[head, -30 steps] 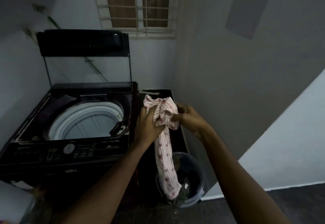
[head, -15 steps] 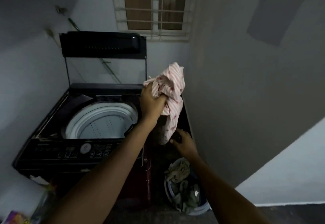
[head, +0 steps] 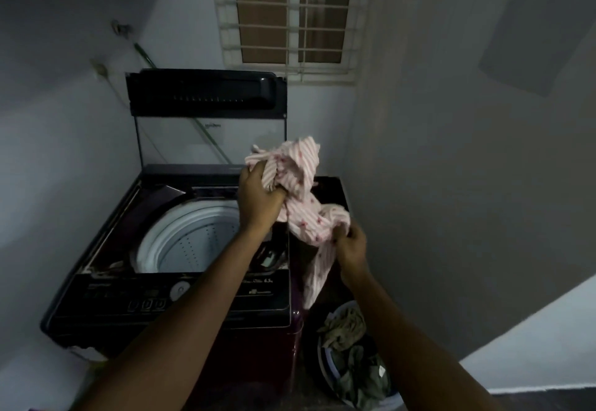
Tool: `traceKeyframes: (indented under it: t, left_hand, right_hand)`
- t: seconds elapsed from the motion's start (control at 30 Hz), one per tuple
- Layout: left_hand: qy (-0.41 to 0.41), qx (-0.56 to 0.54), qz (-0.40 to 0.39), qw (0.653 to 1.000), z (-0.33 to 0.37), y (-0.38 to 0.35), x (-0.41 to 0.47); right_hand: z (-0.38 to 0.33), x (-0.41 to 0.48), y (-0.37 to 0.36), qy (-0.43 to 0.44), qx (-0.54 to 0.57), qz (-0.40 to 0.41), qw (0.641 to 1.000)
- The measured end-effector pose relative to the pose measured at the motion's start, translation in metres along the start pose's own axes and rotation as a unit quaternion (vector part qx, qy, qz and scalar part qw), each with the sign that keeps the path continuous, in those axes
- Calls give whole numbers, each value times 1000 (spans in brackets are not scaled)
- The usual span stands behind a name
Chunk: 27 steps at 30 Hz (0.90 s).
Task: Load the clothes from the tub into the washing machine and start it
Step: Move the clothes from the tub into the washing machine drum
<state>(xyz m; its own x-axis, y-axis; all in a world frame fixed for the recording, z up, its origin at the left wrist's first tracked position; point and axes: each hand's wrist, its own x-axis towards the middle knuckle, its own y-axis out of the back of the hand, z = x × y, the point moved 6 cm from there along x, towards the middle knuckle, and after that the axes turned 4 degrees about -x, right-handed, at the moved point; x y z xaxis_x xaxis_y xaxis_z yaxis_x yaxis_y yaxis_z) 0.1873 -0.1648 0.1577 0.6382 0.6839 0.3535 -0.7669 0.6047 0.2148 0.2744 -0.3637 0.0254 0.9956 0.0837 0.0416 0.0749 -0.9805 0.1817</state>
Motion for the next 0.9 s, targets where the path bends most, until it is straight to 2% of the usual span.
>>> traceKeyframes:
  t: [0.03,0.1,0.2,0.37,0.53,0.6,0.73,0.9]
  left_hand:
    - [-19,47,-12,999,-4,2,0]
    - [-38,118,-36,992,-14,3,1]
    - [-19,168,-52,984,-35,3,9]
    - [36,196,-15,980,-65,21,26]
    - [40,278,10,960,-102,63,45]
    - [23,284,-5,959,-110,66,42]
    - [3,287,-10,958,-148,88,53]
    - [9,286,-69,956,-224,109,78]
  right_hand:
    - [-11,5,-1,3,13,25,1000]
    - [-37,18,-15,-7,31,15,999]
    - [-74,32,-56,11,29,-58,998]
    - [-106,31,-115,62,56,-164,983]
    - [-110,26,-188,188,-69,-235,951]
    - [-96,24,-201,232,-126,-230,937]
    - [-80,12,-239,229,-159,-273,921]
    - [-48,6,-295,207,-222,-302,904]
